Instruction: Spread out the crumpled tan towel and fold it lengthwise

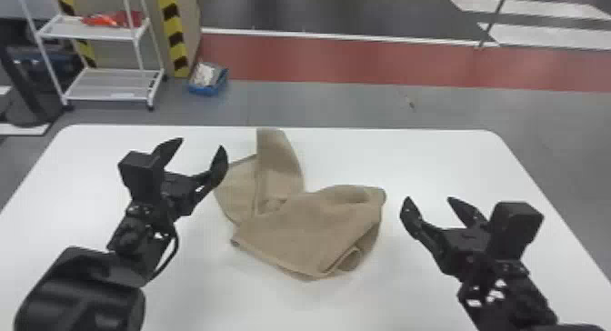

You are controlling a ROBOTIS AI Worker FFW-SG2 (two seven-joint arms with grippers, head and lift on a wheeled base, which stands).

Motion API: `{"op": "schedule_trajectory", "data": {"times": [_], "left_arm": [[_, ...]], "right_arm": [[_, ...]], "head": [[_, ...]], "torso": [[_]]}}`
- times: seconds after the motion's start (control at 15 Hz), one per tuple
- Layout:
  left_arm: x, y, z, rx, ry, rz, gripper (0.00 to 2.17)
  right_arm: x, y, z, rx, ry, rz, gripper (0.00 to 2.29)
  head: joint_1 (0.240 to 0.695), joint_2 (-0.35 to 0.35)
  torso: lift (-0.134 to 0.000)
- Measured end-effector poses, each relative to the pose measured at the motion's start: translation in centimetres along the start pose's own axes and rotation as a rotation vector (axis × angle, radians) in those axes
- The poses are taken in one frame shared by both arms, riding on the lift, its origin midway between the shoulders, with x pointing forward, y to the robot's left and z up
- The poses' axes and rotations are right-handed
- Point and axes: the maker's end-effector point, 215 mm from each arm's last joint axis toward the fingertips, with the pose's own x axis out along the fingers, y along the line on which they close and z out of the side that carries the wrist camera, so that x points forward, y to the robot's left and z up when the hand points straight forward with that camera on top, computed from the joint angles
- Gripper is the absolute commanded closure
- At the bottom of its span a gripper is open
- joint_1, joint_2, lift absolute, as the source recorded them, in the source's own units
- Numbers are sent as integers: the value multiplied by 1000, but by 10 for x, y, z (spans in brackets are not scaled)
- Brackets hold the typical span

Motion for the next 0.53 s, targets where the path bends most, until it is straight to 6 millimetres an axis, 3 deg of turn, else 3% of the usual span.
{"op": "schedule_trajectory", "data": {"times": [0.53], "left_arm": [[16,3,-59,-1,221,-58,329]], "right_arm": [[-1,1,10,-5,-20,9,215]], "head": [[695,-107]], "torso": [[-124]]}}
